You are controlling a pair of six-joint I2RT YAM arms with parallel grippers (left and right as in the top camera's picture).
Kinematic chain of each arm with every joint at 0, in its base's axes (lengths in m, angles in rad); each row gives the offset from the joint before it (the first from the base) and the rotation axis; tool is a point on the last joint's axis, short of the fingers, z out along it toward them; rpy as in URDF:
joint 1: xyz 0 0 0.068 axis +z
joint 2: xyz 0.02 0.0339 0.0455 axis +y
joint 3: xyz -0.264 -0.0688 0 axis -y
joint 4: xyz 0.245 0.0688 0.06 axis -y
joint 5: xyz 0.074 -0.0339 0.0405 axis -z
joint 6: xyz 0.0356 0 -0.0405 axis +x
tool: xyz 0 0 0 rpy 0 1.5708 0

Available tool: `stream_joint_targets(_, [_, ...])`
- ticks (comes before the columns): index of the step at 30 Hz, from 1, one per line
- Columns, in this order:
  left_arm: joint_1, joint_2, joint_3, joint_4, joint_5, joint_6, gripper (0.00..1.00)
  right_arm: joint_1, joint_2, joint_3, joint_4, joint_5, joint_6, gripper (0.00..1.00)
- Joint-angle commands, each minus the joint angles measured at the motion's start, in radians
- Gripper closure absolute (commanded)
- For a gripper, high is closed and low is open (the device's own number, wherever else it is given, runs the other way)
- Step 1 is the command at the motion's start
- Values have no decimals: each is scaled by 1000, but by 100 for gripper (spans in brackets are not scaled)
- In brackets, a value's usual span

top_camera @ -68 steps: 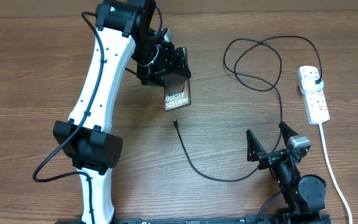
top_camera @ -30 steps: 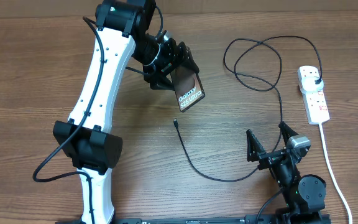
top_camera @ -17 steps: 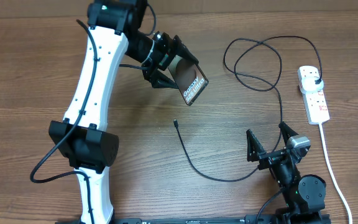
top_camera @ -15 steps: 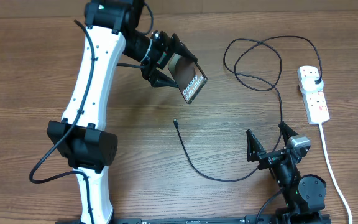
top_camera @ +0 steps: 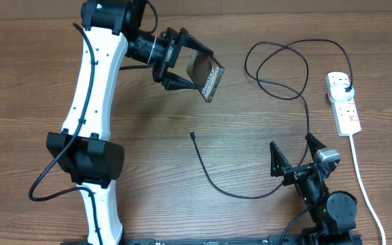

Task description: Plug charger to phone and switch on socket

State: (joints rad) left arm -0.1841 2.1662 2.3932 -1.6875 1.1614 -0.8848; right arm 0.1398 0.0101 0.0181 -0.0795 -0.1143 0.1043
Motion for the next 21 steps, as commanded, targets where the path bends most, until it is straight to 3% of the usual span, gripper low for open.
stream_joint_targets(1, [28, -37, 4, -2, 116, -29, 80, 3, -7, -10, 4, 13, 4, 0])
stream_joint_targets(21, [158, -37, 4, -2, 142, -66, 80, 3, -7, -10, 4, 13, 3, 0])
